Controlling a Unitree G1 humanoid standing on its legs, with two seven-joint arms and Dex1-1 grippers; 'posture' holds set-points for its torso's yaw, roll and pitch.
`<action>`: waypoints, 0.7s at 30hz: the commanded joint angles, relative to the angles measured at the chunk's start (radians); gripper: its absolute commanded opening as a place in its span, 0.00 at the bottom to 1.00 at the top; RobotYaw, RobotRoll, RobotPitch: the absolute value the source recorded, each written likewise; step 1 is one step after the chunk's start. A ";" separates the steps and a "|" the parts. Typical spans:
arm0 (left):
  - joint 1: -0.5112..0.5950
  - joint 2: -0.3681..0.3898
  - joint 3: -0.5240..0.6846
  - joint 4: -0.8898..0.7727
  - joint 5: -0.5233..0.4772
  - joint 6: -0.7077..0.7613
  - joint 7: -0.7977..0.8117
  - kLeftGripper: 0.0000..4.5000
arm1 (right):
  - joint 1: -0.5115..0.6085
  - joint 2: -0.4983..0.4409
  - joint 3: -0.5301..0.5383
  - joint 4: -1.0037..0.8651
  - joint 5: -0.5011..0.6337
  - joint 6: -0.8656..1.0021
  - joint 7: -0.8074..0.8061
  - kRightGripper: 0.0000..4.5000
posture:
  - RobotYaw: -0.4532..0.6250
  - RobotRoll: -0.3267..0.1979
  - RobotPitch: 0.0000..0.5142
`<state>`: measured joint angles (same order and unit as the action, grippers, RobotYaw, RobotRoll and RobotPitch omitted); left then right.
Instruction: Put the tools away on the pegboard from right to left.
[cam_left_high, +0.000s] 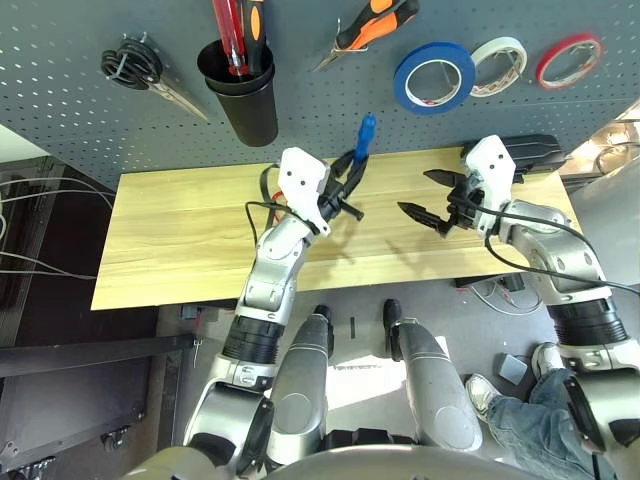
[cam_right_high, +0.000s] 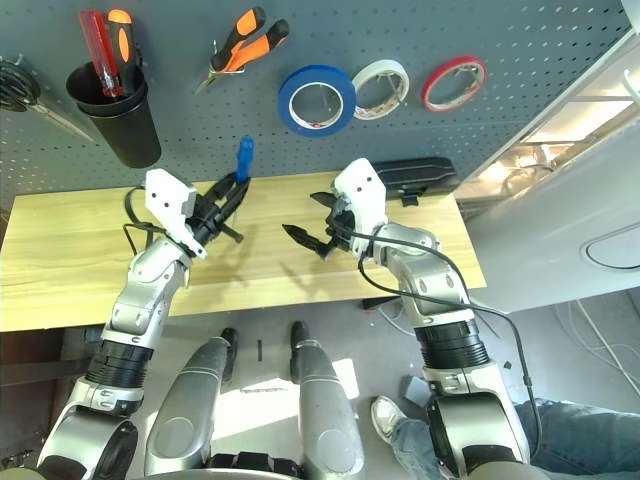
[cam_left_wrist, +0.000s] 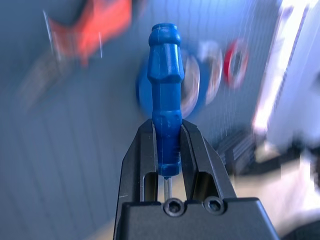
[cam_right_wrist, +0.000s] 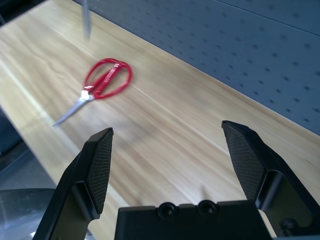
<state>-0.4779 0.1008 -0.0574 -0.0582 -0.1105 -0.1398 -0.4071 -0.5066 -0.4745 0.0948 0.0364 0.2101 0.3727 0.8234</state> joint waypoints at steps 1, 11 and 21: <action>-0.051 0.018 0.016 -0.070 -0.009 -0.034 0.005 0.12 | -0.002 0.013 0.027 -0.021 0.014 -0.032 0.037 1.00 | 0.49 0.62 0.71; -0.364 0.133 0.148 -0.079 0.005 0.019 0.116 0.12 | -0.088 0.109 0.010 -0.045 0.057 -0.015 0.011 1.00 | 0.50 0.62 0.71; -0.405 0.278 0.211 0.042 0.053 0.118 0.180 0.12 | -0.131 0.139 0.026 -0.009 0.053 -0.024 0.000 1.00 | 0.51 0.62 0.71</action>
<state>-0.9100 0.3698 0.1469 -0.0233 -0.0700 -0.0470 -0.2291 -0.6471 -0.3348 0.1058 0.0165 0.2649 0.3517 0.8180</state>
